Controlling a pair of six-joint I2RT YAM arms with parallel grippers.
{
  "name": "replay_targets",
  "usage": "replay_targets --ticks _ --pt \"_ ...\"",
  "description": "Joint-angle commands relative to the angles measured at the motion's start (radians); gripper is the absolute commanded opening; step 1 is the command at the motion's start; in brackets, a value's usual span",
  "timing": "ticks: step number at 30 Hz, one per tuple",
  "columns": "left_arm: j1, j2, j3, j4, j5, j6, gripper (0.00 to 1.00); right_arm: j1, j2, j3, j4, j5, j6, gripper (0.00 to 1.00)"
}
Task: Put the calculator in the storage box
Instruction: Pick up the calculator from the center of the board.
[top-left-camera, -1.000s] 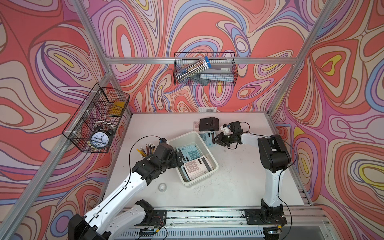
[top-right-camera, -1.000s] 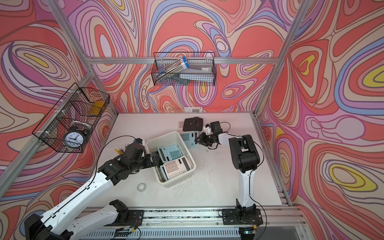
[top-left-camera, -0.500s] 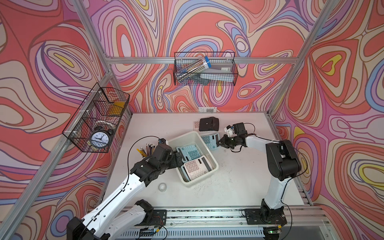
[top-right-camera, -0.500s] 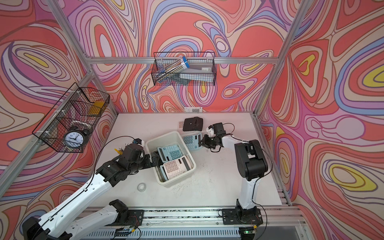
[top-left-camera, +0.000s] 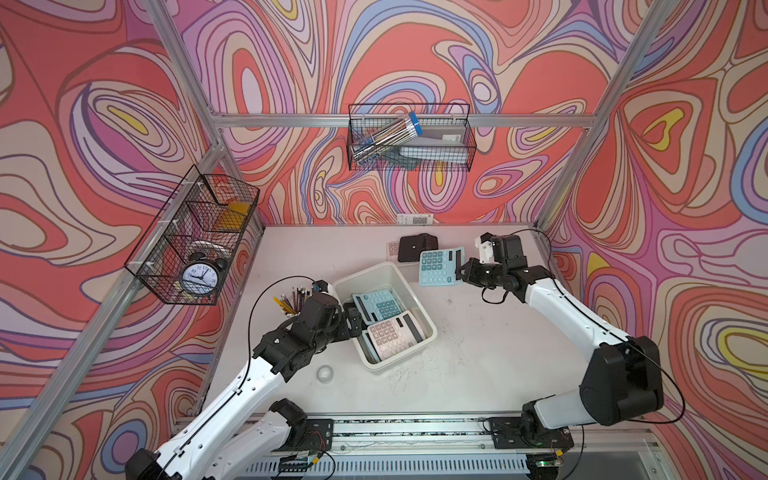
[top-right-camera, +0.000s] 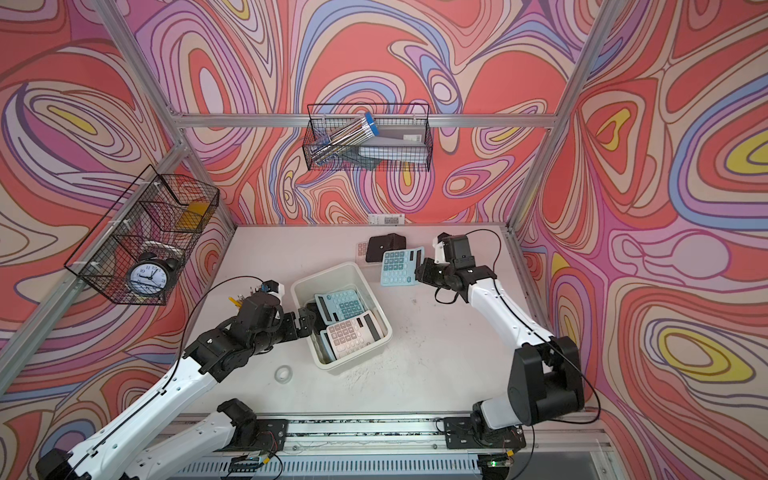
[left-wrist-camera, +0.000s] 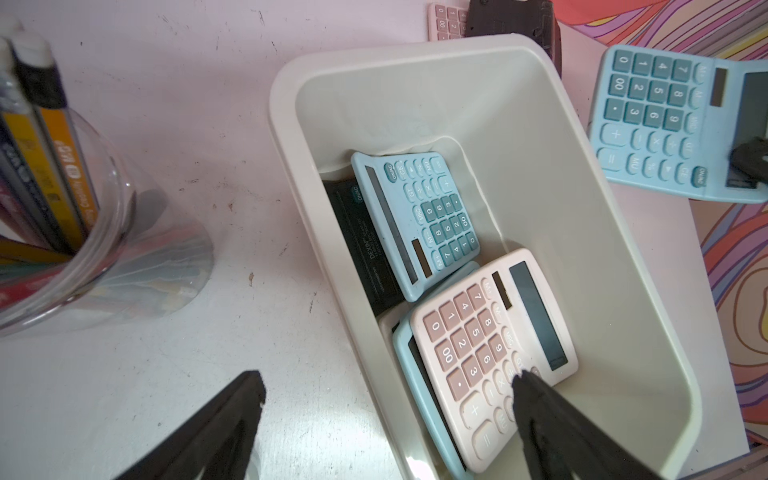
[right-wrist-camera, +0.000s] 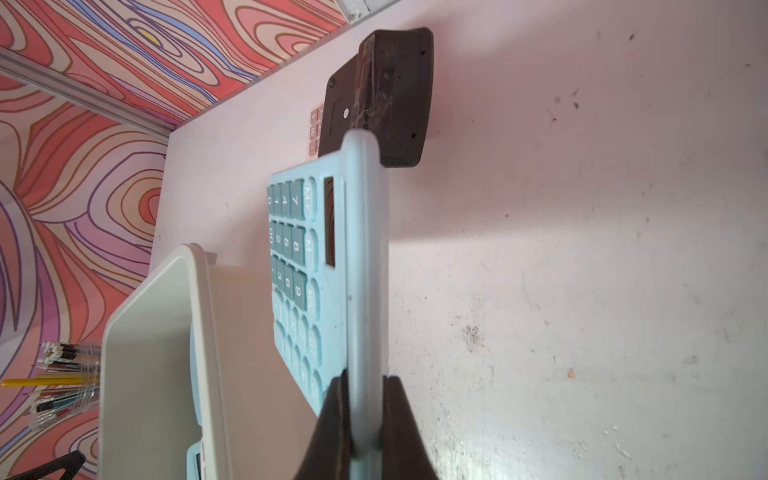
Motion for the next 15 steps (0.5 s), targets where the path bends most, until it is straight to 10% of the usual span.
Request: replay_targets --ticks 1,15 --pt "0.003 -0.019 -0.013 -0.023 -0.021 0.011 0.99 0.001 -0.071 0.029 -0.049 0.008 -0.02 0.0" --pt "0.004 -0.078 -0.049 0.011 -0.05 0.016 0.99 0.124 -0.087 0.139 -0.081 -0.182 -0.014 0.0"
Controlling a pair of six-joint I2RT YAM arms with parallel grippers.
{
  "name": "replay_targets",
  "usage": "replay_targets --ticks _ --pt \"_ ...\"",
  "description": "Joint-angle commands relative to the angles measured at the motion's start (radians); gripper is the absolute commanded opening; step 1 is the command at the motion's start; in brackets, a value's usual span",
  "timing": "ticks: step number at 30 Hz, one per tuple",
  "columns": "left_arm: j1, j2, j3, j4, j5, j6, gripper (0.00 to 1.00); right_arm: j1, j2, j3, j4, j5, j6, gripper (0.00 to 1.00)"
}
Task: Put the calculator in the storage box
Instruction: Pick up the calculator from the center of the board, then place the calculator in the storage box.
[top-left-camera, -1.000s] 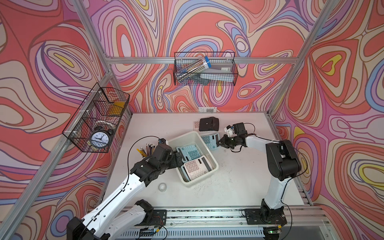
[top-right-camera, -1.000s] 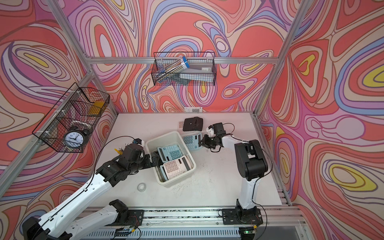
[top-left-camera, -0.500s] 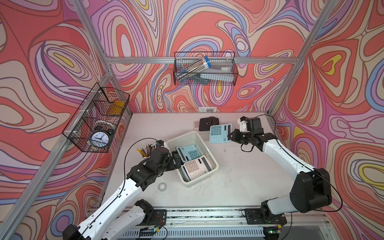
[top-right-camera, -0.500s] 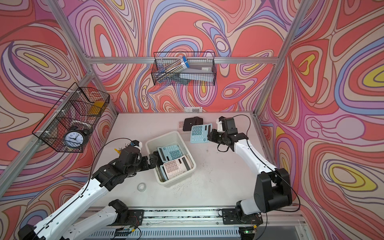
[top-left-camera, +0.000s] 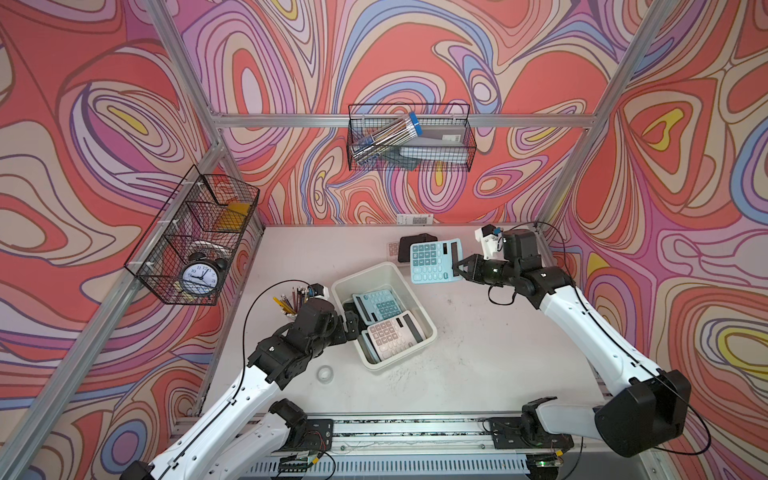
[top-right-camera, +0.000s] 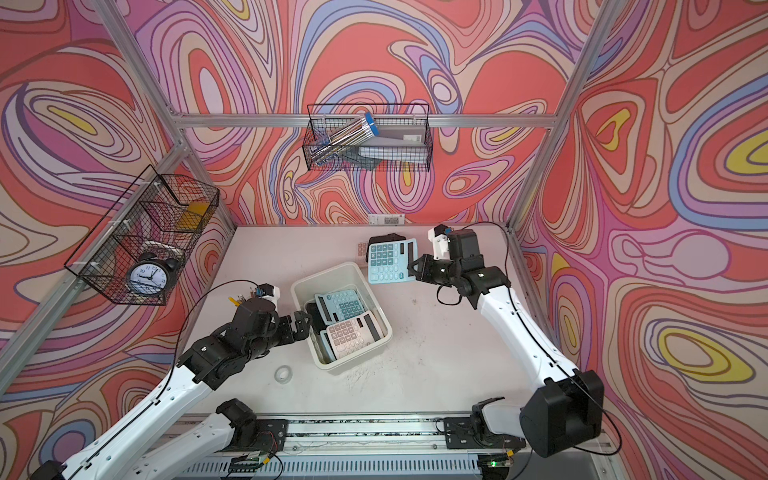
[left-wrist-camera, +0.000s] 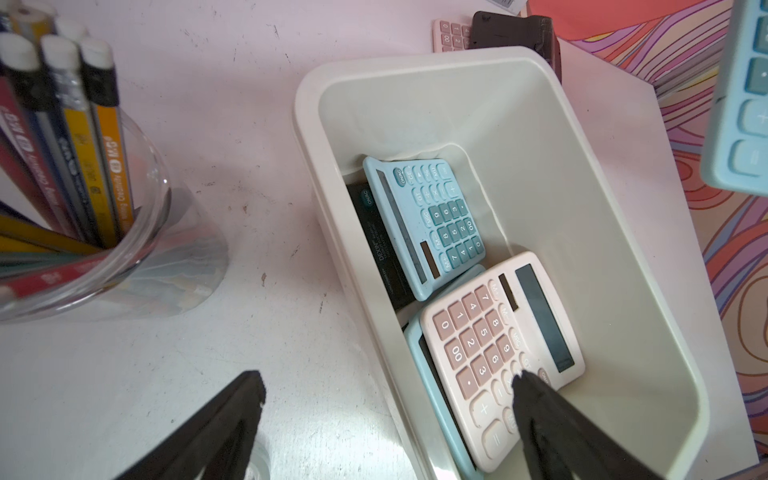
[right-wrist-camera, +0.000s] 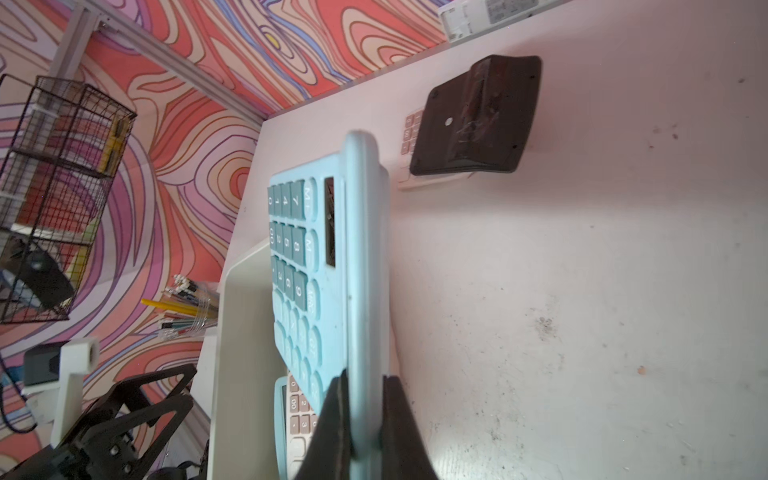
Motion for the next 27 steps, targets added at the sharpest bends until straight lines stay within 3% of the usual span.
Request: replay_targets --ticks 1,12,27 --pt "0.003 -0.017 -0.013 0.01 -0.024 0.016 0.99 0.07 0.036 0.066 0.004 -0.045 -0.009 0.0" --pt "0.004 -0.029 -0.017 0.008 -0.026 0.012 0.99 0.249 0.264 0.225 -0.029 0.046 -0.004 0.0" --pt "0.004 -0.016 -0.029 0.02 -0.021 0.012 0.99 0.33 0.521 0.388 -0.08 0.066 0.015 0.0"
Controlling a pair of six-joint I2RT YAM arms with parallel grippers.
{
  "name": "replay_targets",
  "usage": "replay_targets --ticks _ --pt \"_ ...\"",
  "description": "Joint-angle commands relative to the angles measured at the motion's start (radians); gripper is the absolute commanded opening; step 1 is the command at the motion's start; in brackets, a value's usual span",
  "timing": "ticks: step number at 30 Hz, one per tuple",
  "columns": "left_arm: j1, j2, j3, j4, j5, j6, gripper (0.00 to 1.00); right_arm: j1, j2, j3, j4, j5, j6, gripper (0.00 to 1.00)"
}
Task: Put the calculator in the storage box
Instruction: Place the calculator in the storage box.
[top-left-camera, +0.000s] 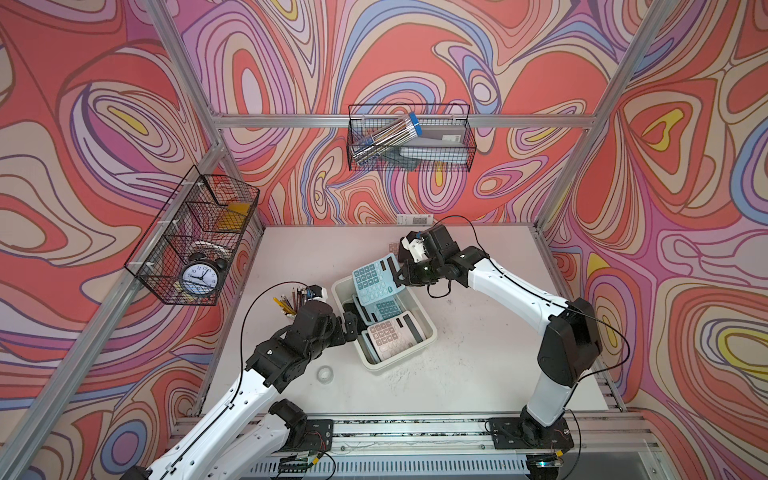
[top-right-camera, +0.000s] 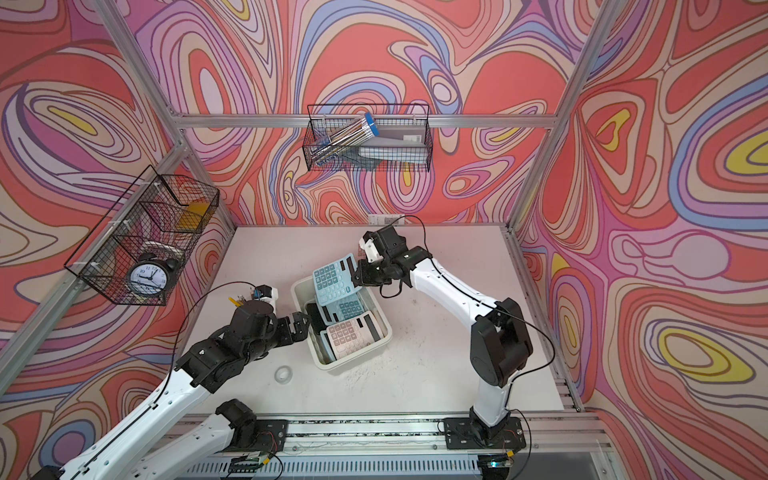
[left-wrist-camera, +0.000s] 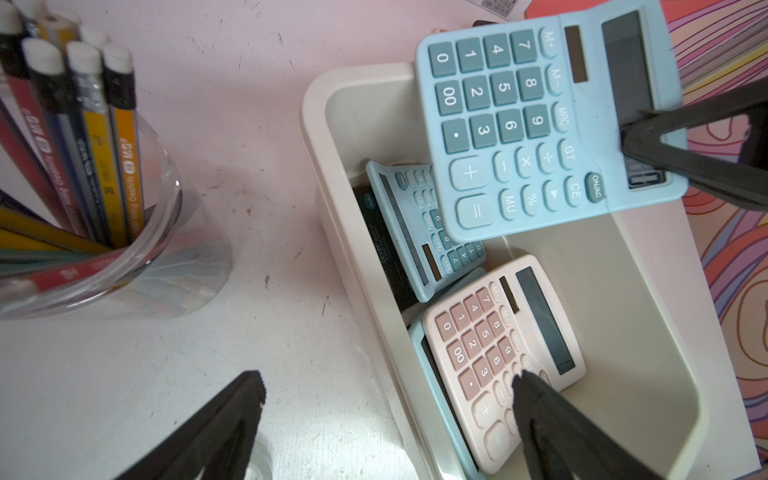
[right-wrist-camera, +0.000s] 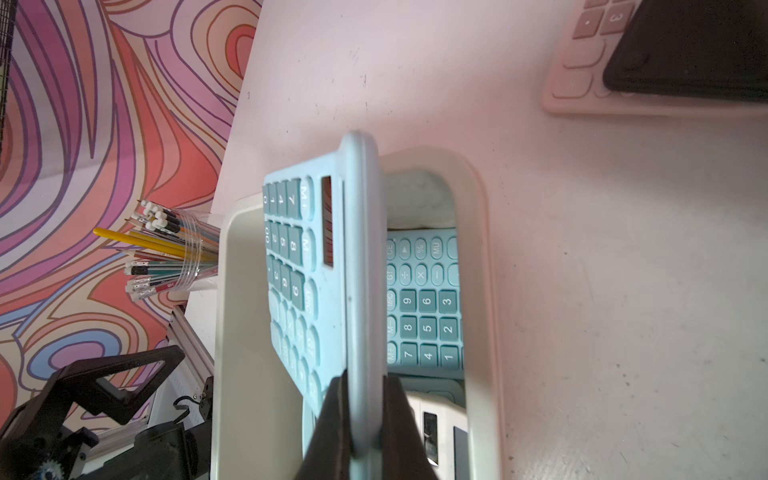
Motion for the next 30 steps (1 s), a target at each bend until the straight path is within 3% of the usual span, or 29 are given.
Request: replay_targets --ticks 1,13,30 --pt "0.004 0.004 -0.014 0.014 -0.014 0.011 0.99 0.018 0.044 0.028 -0.019 0.002 0.004 0.0" --pt "0.004 0.01 -0.027 0.018 -0.007 0.006 0.99 0.05 0.064 0.0 -0.038 0.017 -0.001 0.0" --pt "0.004 -0.002 -0.035 0.017 -0.007 0.001 0.99 0.06 -0.033 -0.099 -0.047 0.044 0.001 0.0"
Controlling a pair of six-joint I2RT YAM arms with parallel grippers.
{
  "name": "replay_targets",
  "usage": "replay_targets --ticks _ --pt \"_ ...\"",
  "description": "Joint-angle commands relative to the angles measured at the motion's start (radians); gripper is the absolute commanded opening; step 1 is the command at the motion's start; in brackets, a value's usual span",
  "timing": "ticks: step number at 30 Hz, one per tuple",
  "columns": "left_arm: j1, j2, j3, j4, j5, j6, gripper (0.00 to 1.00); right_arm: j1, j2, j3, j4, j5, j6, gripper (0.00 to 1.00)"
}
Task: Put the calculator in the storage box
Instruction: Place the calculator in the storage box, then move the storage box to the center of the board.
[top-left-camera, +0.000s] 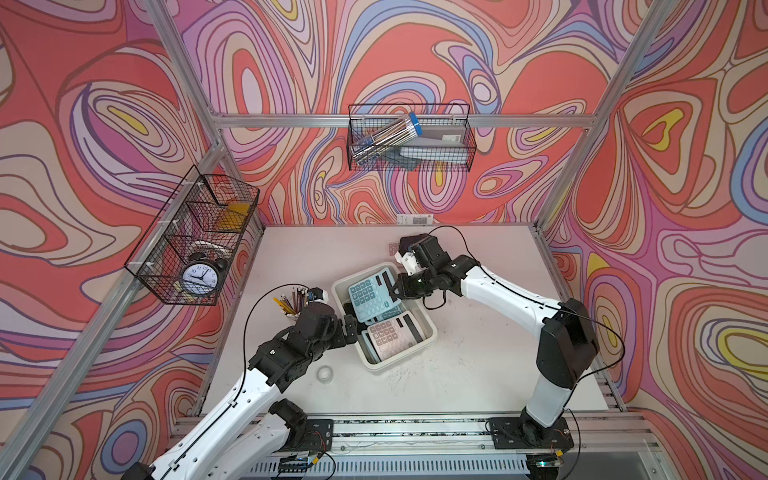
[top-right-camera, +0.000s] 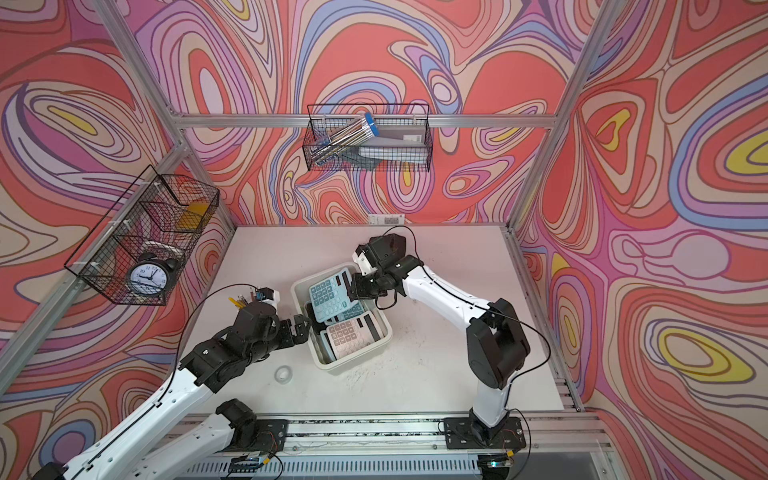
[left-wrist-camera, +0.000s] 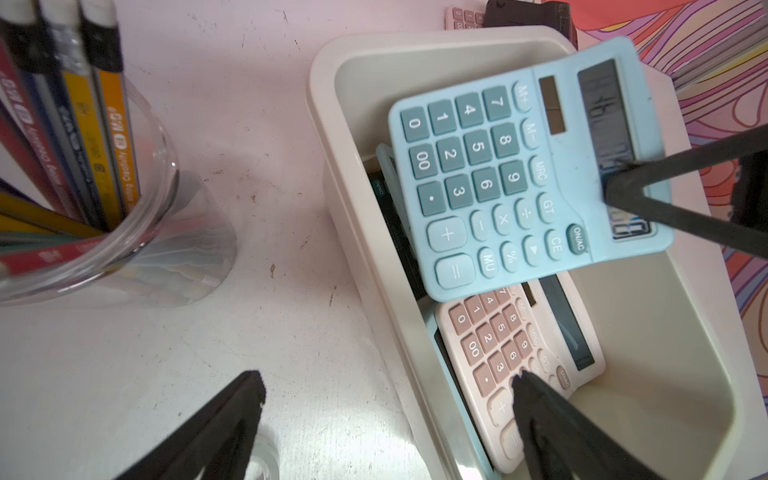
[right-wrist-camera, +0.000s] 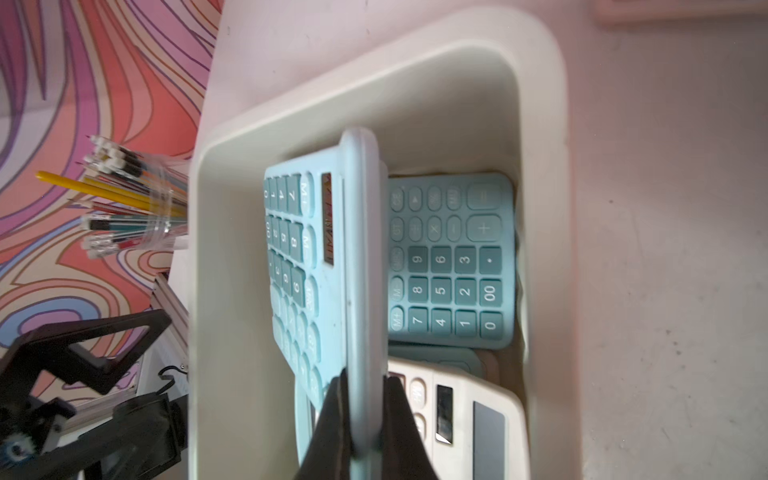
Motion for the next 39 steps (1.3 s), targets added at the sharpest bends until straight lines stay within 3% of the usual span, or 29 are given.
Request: replay_targets --ticks 1,15,19,23,39 --pt "0.004 -0.008 -0.01 0.016 -0.008 0.002 0.99 0.005 -0.017 -0.011 -0.017 0.018 0.0 0.0" --pt "0.006 0.011 -0.024 0.029 -0.022 0.004 0.99 0.006 0.109 0.032 0.04 0.039 0.032 0.0" --pt "0.007 0.044 -0.034 0.05 -0.01 0.002 0.99 0.006 0.118 0.047 0.024 0.083 0.028 0.18" --pt "0.007 0.066 -0.038 0.075 0.014 -0.002 0.99 0.006 0.113 0.056 0.003 0.12 0.016 0.27" --pt "0.009 0.136 -0.018 0.141 0.097 -0.007 0.99 0.006 -0.017 0.058 -0.057 0.163 -0.029 0.4"
